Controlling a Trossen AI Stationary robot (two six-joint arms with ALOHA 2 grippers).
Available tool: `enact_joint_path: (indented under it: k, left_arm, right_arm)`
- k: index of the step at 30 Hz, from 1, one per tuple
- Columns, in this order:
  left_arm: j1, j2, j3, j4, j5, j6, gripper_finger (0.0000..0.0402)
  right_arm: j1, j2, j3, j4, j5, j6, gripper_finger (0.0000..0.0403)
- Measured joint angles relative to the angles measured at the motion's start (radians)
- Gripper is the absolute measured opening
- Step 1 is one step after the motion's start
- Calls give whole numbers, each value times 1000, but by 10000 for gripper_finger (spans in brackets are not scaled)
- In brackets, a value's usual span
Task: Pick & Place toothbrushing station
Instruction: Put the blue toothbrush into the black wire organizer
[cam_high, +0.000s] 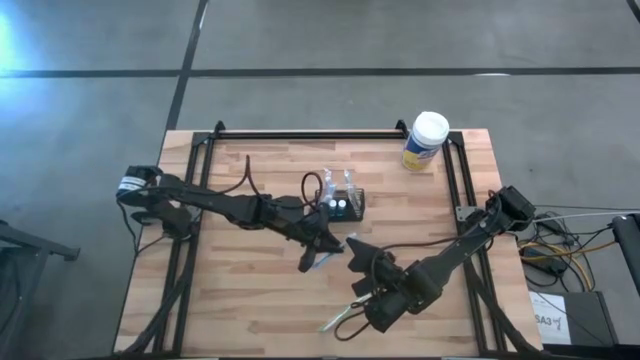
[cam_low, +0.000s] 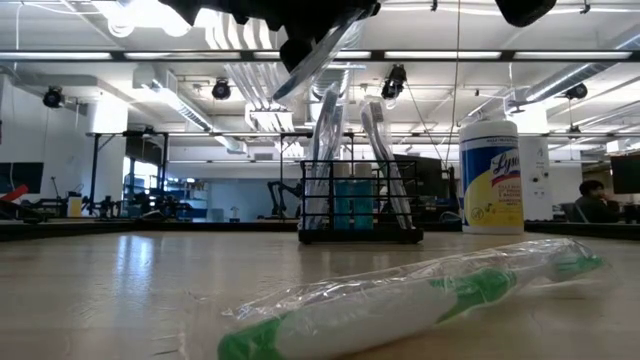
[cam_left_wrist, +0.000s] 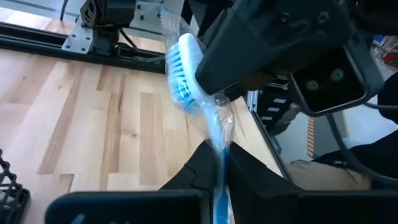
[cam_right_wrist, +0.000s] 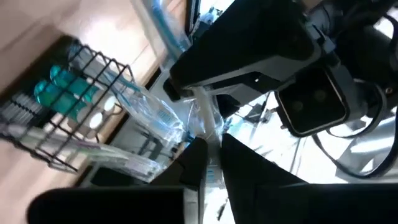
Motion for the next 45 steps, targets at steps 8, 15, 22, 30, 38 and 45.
enact_joint_path:
  k: [8, 15, 22, 30, 38, 45]
  left_arm:
    - [-6, -46, 0, -64, 1, 46, 22]
    - [-38, -114, -2, -123, -23, 102, 22]
    - [-98, -214, -51, -149, -104, 169, 22]
    - [-166, -467, -271, -55, -309, 182, 22]
    - [-204, -757, -583, 130, -455, 215, 22]
    - [-203, -933, -775, 238, -535, 242, 22]
  right_arm:
    - [30, -60, 1, 1, -50, 171, 61]
    - [56, -173, 1, -24, -185, 376, 56]
    - [62, -308, -30, -53, -398, 650, 52]
    - [68, -509, -280, 191, -614, 824, 52]
    - [64, -756, -672, 759, -862, 817, 52]
    - [29, -978, -969, 1069, -864, 926, 52]
